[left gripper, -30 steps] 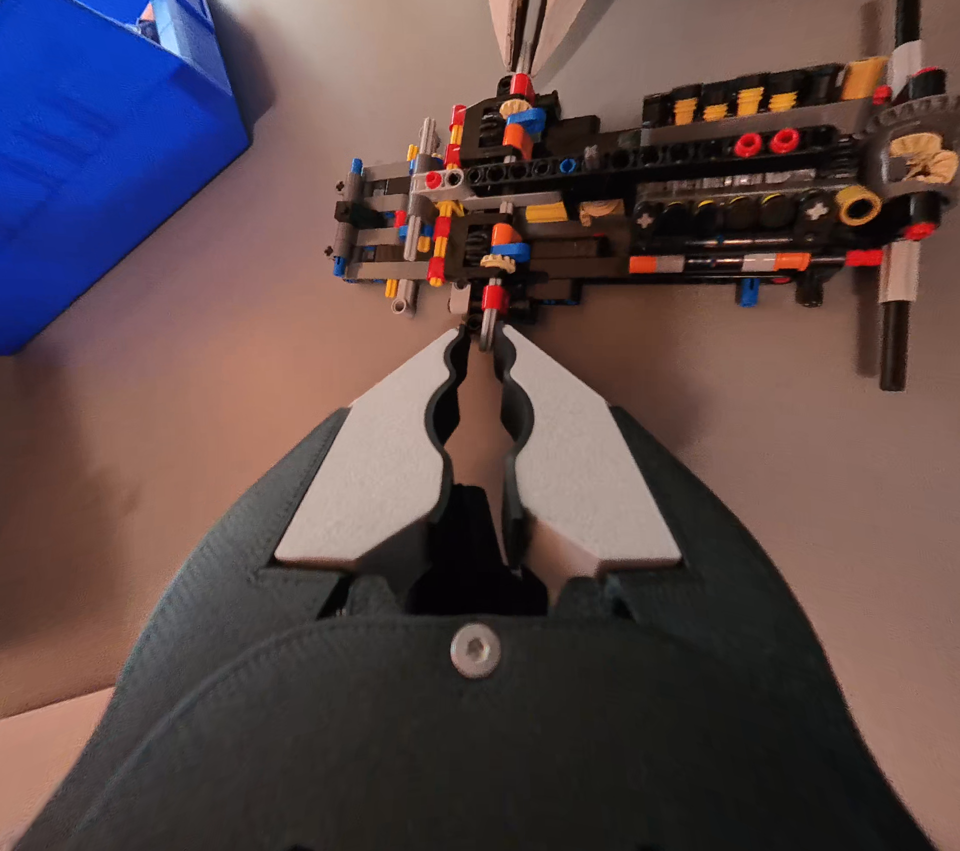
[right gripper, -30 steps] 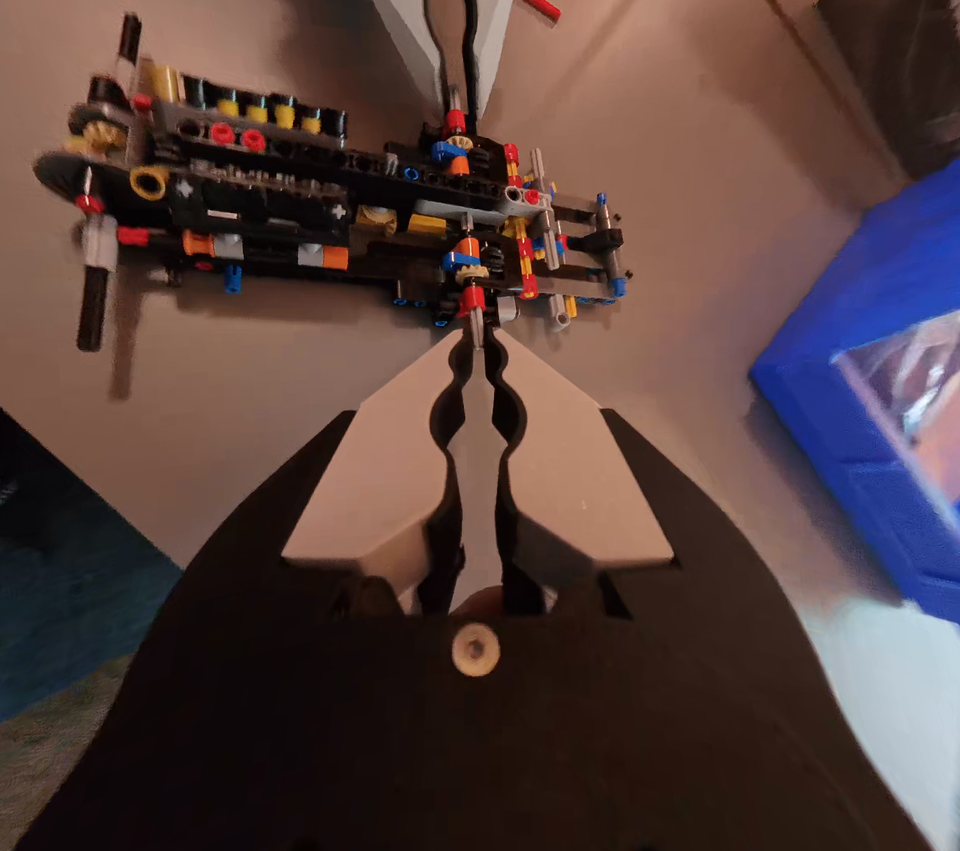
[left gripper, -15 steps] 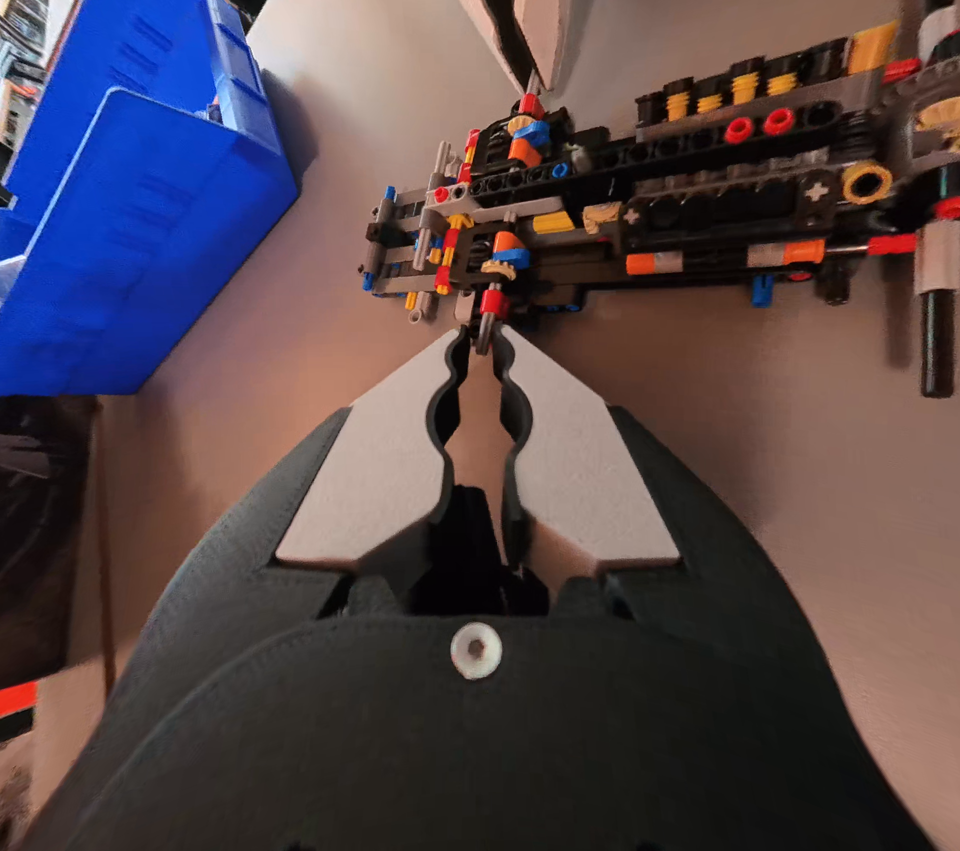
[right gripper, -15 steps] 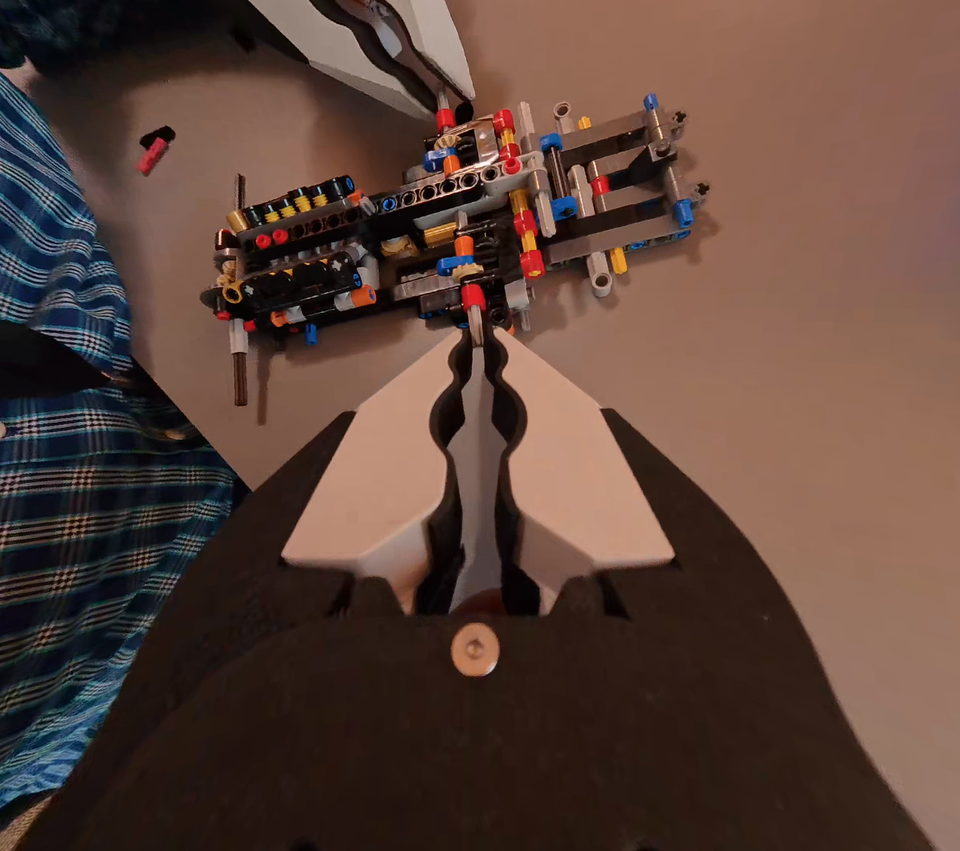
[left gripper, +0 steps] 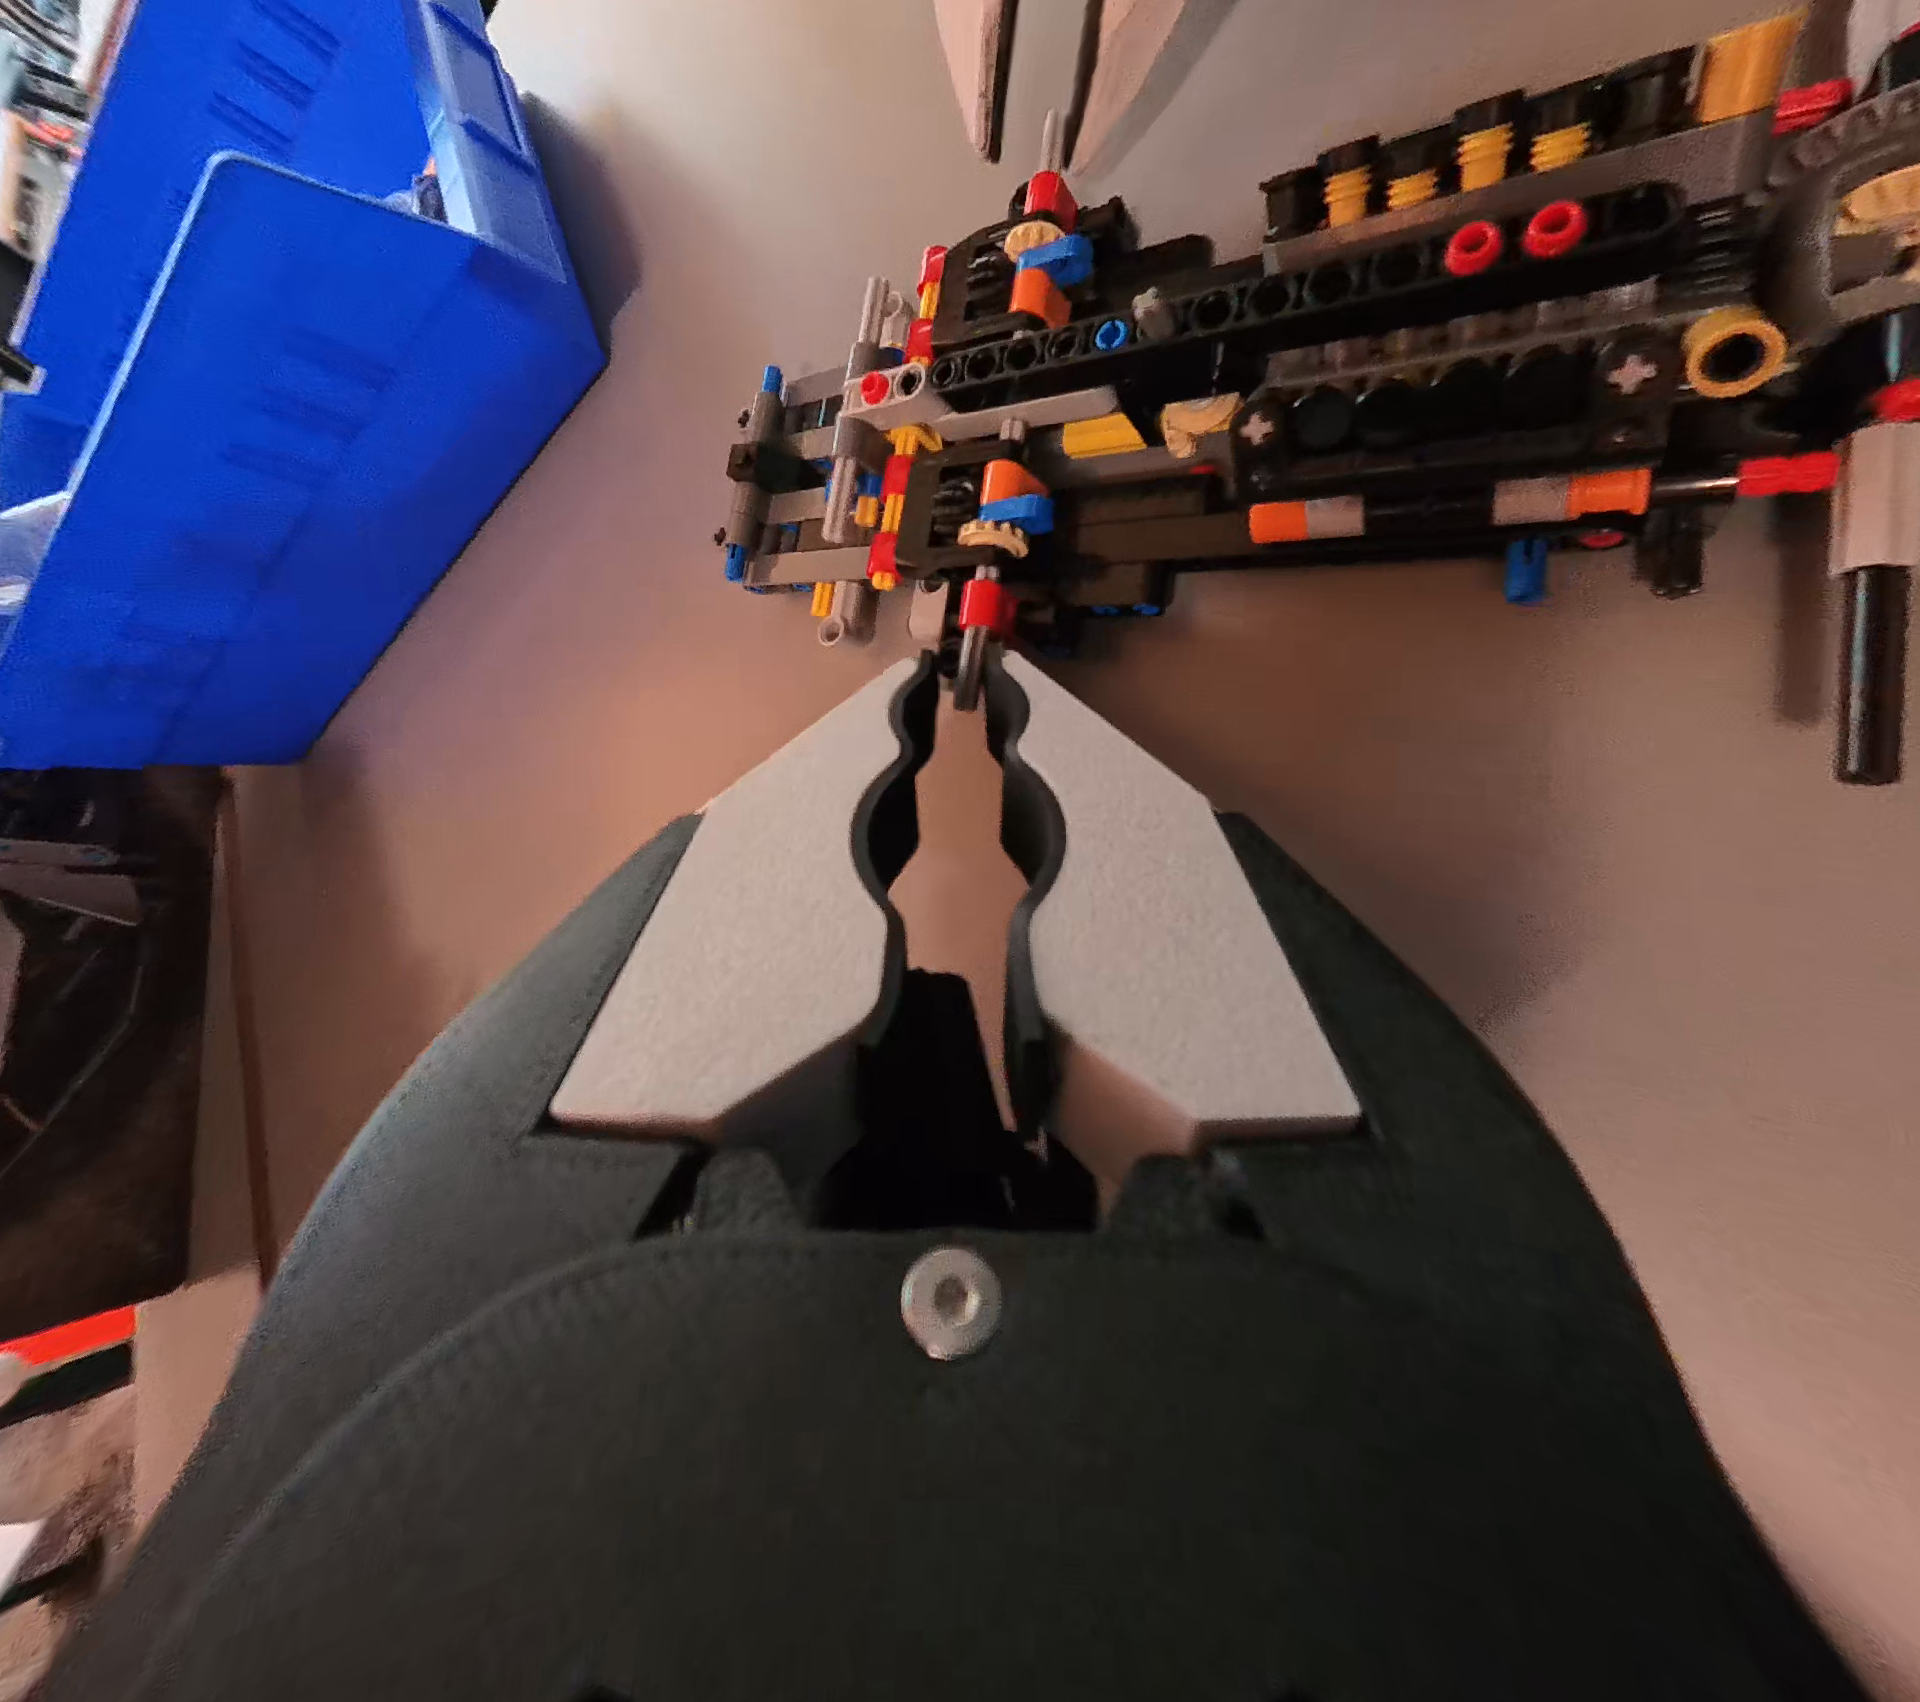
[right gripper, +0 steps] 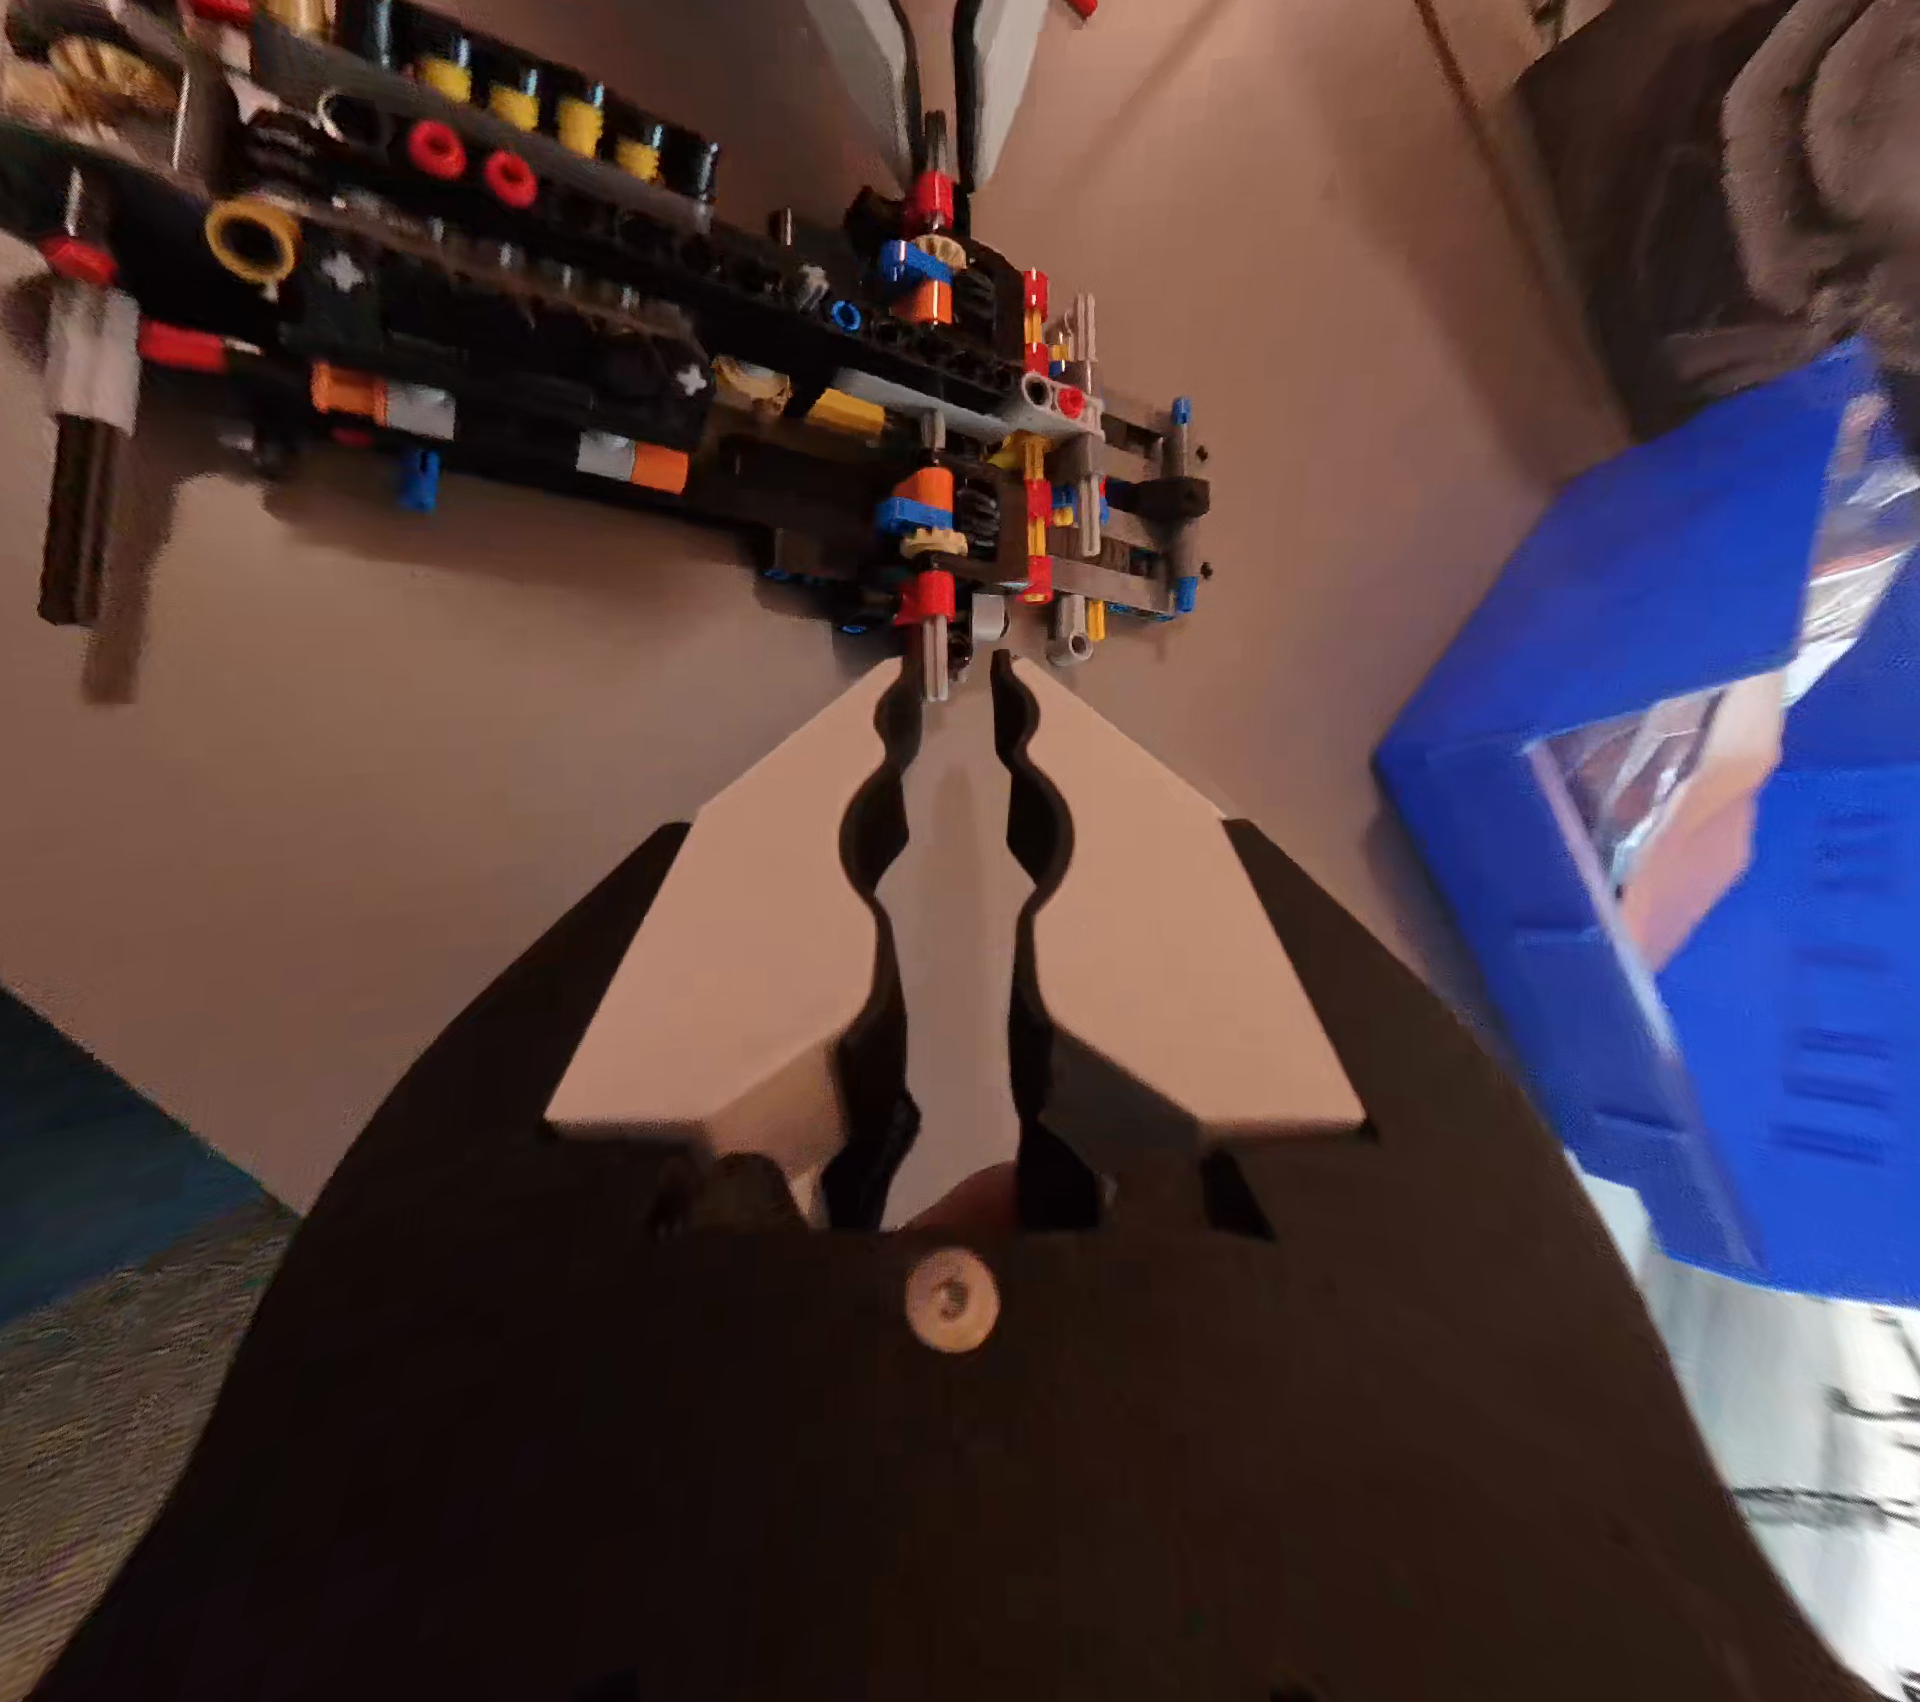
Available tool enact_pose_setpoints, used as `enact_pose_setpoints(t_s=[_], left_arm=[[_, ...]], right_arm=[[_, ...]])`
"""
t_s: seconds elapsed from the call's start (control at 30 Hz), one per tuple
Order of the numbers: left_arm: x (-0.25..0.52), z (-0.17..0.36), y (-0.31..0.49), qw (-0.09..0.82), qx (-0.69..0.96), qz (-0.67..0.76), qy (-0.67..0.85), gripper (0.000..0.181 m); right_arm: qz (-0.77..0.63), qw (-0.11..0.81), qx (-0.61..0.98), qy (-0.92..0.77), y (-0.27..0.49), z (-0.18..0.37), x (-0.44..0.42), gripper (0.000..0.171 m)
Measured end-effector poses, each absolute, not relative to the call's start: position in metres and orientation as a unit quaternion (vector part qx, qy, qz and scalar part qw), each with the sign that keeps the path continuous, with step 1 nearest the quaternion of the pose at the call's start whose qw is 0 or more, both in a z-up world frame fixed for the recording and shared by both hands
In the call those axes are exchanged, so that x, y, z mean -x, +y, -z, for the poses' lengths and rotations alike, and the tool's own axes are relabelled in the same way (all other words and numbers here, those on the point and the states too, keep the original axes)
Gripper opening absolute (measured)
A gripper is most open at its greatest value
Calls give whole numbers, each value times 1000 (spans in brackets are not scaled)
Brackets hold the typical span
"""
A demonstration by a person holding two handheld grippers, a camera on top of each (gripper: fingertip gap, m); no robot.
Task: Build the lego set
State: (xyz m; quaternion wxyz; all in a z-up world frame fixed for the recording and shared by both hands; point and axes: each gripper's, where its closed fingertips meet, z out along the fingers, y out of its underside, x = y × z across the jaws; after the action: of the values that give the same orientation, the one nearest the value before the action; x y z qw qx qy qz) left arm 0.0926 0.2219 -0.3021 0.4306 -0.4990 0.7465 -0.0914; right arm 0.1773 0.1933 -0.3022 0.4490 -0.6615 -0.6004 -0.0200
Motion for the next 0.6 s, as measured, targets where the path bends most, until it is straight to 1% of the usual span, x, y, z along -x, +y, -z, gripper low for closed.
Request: enact_pose_setpoints(t_s=[0.1,0.13,0.2,0.27,0.43,0.6], left_arm=[[-93,302,222,446,489,78,745,17],[-93,302,221,452,481,70,748,15],[-94,303,218,462,459,56,757,5],[-94,305,219,466,448,40,762,3],[-93,306,218,429,490,82,754,3],[-92,306,218,354,562,161,730,3]], right_arm=[[66,466,628,-620,194,300,-176,6],[78,467,619,-626,194,301,-175,3],[99,466,606,-638,195,302,-176,2],[104,469,598,-641,194,302,-175,1],[-5,439,669,-600,192,302,-174,1],[-131,388,743,-530,190,303,-173,1]])
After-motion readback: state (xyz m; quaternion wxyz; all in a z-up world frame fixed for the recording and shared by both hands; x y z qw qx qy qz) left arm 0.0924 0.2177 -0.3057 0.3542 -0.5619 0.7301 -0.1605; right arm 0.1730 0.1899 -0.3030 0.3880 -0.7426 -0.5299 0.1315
